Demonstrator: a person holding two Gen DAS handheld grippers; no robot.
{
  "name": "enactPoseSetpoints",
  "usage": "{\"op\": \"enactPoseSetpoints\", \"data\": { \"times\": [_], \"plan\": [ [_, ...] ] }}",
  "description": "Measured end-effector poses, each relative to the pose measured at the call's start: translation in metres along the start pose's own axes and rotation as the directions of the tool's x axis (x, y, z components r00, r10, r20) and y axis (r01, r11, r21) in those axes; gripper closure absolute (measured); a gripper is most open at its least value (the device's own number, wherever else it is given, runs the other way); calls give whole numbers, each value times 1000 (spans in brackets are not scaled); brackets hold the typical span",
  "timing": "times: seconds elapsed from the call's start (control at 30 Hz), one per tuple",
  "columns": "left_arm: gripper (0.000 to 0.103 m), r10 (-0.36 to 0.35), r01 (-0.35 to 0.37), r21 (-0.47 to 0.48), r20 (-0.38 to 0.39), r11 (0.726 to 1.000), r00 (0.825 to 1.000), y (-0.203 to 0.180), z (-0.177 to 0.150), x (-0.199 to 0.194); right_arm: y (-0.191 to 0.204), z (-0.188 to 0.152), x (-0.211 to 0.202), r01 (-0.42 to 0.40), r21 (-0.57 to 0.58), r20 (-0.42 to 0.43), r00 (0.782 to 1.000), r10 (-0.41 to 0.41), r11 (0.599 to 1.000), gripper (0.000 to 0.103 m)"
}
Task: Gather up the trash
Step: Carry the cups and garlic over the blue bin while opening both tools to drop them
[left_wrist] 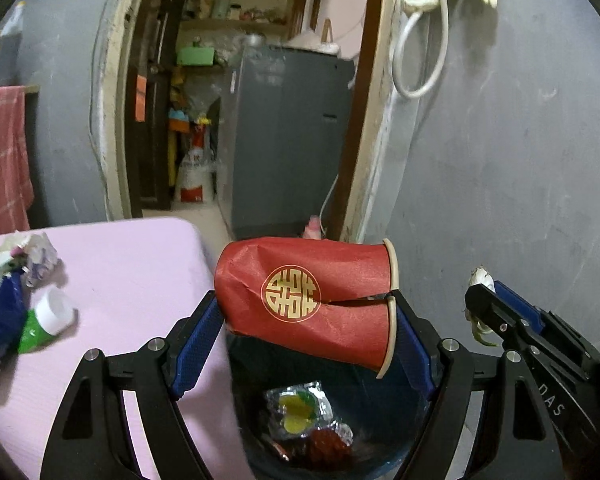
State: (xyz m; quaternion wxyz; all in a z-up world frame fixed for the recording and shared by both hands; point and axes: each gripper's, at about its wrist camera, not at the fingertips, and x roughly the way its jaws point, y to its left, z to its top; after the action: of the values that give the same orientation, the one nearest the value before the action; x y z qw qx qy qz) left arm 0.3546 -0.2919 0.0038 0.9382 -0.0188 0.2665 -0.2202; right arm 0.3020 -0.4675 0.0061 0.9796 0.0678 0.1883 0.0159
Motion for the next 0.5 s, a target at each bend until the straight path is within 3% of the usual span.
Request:
{"op": "enactPoseSetpoints", "data": {
  "times": [0.5],
  "plan": [
    [26,11,-11,-2,-161,1000,987,-4,-24,33,-19,-17,15,-9,67,-98,995,15,998,75]
  ]
}}
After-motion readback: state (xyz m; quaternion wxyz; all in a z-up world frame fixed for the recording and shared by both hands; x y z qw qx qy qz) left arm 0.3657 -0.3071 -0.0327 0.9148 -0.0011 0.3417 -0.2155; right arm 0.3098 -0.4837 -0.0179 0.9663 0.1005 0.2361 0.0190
